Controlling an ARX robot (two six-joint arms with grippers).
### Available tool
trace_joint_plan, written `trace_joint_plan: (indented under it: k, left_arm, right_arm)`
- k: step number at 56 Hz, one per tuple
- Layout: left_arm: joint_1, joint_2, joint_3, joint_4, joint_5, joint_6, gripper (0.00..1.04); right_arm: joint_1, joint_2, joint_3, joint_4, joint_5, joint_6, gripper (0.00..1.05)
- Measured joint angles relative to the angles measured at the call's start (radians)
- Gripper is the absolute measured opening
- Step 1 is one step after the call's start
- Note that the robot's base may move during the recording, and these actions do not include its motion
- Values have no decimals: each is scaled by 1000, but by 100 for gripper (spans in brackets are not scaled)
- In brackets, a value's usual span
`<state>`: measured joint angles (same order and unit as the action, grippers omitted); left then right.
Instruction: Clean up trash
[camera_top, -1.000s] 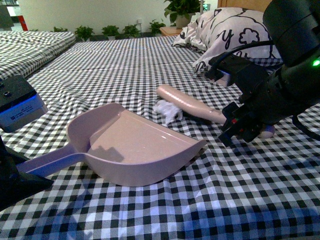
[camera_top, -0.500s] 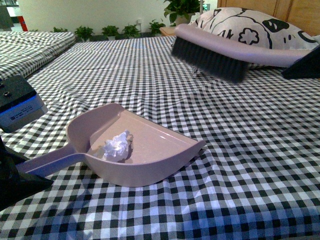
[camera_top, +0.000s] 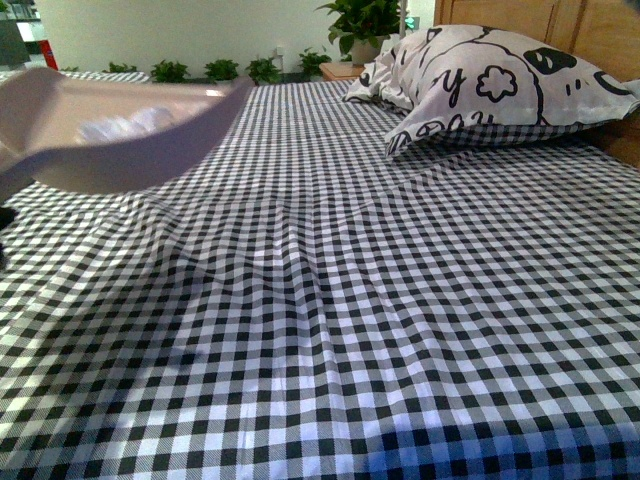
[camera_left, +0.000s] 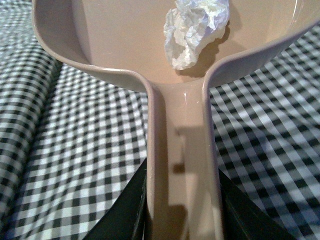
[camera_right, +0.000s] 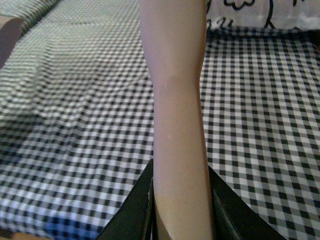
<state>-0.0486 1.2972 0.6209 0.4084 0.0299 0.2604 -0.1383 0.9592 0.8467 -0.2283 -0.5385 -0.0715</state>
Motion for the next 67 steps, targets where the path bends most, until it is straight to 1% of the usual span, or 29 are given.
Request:
trace_joint_plan:
  k: [11, 17, 21, 26, 32, 34, 35, 37, 38, 40, 41, 45, 48, 50, 53, 58, 63, 67]
  left_arm:
    - [2, -158, -18, -16, -71, -77, 27]
    - [-15, -269, -52, -28, -117, -92, 27]
    - [-32, -328, -72, -44, -139, -95, 27]
    - [-65, -423, -112, -74, -171, -105, 27]
    - [-93, -519, -151, -109, -201, -106, 27]
    - [-101, -544, -161, -122, -215, -107, 27]
    - [-106, -561, -167, -130, -222, -109, 27]
    - [-112, -584, -175, -143, -231, -112, 27]
    - [-115, -592, -178, -148, -235, -113, 27]
    - [-125, -620, -187, -166, -250, -117, 27]
    - [-128, -627, -190, -170, -253, -118, 27]
    - [-150, -674, -205, -200, -275, -124, 27]
    - [-168, -709, -217, -216, -297, -127, 27]
    - [-180, -729, -222, -227, -313, -131, 27]
    - [-207, -763, -233, -247, -352, -136, 27]
    - [-267, -819, -254, -257, -432, -135, 27]
    - [-345, -866, -276, -260, -517, -135, 27]
    - [-404, -893, -291, -260, -581, -135, 27]
  right_arm:
    - [-115, -176, 3, -60, -188, 66, 21]
    - [-170, -241, 16, -77, -297, 100, 21]
    - [-191, -266, 24, -83, -326, 119, 21]
    - [-197, -306, 27, -88, -321, 173, 21]
    - [-129, -356, 29, -106, -220, 243, 21]
    - [-78, -376, 30, -118, -153, 269, 21]
    - [-64, -381, 30, -119, -134, 282, 21]
    - [-6, -394, 30, -120, -53, 313, 21]
    - [9, -397, 31, -120, -32, 320, 21]
    - [74, -408, 31, -120, 61, 347, 21]
    - [90, -410, 31, -120, 72, 350, 21]
    - [203, -419, 31, -117, 243, 373, 21]
    - [259, -419, 31, -112, 327, 380, 21]
    - [304, -419, 29, -106, 404, 385, 21]
    - [348, -419, 27, -99, 485, 387, 21]
    - [389, -422, 14, -80, 600, 386, 21]
    - [418, -430, -1, -60, 672, 371, 21]
    - [421, -435, -10, -52, 695, 364, 21]
